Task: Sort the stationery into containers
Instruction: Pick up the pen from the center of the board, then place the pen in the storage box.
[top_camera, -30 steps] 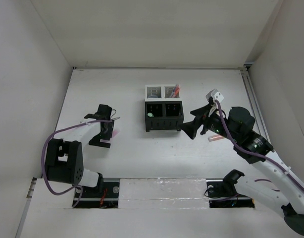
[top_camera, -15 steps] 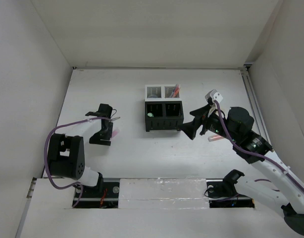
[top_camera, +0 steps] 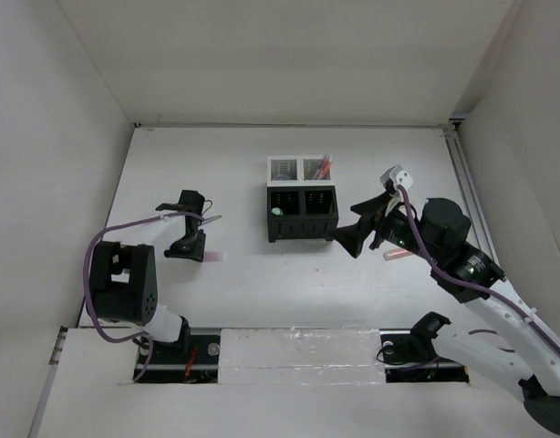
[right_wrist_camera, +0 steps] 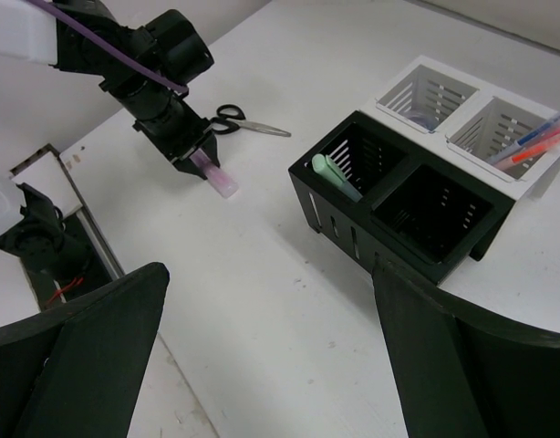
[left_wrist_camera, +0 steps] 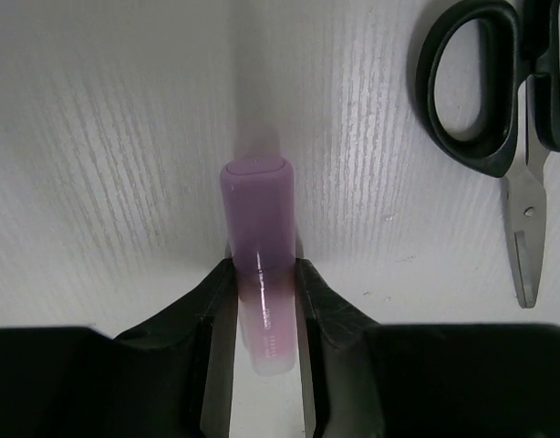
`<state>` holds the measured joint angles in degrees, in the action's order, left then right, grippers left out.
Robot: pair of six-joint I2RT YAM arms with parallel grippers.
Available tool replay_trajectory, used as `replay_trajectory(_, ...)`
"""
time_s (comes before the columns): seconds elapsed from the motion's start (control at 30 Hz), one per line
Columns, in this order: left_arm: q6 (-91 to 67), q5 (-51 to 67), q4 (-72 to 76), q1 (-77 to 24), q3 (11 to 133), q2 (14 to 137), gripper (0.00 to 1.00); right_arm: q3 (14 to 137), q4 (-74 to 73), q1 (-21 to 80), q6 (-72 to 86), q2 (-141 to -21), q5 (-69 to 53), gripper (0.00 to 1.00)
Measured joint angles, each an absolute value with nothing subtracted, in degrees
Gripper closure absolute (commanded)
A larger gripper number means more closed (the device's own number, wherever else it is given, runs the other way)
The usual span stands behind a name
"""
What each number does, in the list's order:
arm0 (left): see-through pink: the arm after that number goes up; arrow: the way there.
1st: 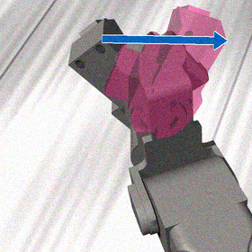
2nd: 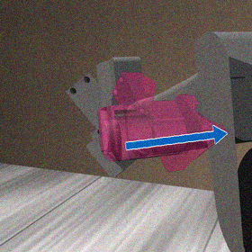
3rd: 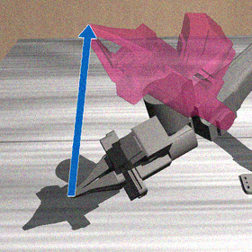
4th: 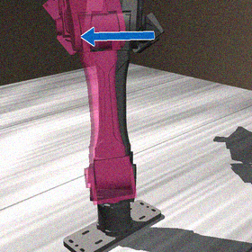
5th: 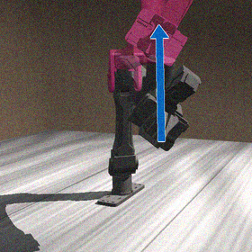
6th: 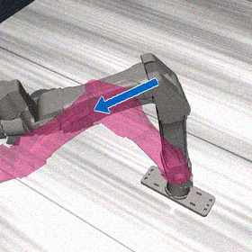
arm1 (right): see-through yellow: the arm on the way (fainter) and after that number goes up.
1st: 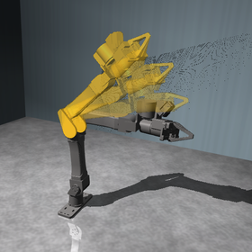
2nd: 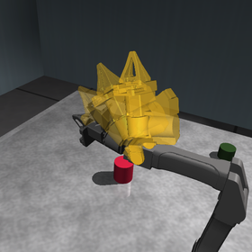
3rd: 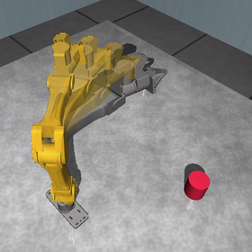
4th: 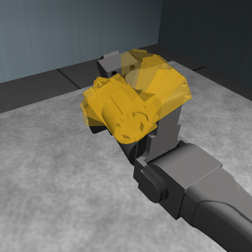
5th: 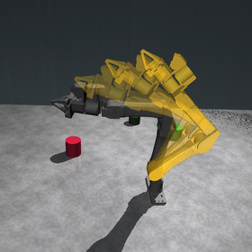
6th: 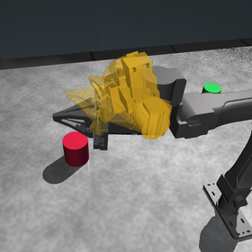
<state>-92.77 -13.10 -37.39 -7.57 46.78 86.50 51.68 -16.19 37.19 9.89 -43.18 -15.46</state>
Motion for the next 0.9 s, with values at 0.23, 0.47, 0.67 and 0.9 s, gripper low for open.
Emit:
replay_trajectory(0.23,-85.8,-19.2,-38.1,-8.8,49.8,86.7,1.00,52.1,-17.7,37.2,9.8,-42.3,-14.5,0.00)
replay_trajectory(0.47,-66.0,-25.3,-35.6,-10.3,64.6,82.9,1.00,54.2,-20.1,37.2,8.8,-41.1,-10.5,0.00)
replay_trajectory(0.67,-45.4,-31.2,-27.9,-21.0,77.3,81.4,1.00,55.3,-21.6,37.2,8.3,-40.7,-6.6,0.00)
replay_trajectory(0.9,-21.6,-20.9,-2.4,-37.3,68.4,74.6,1.00,56.4,-22.2,37.2,7.9,-41.6,-4.3,0.00)
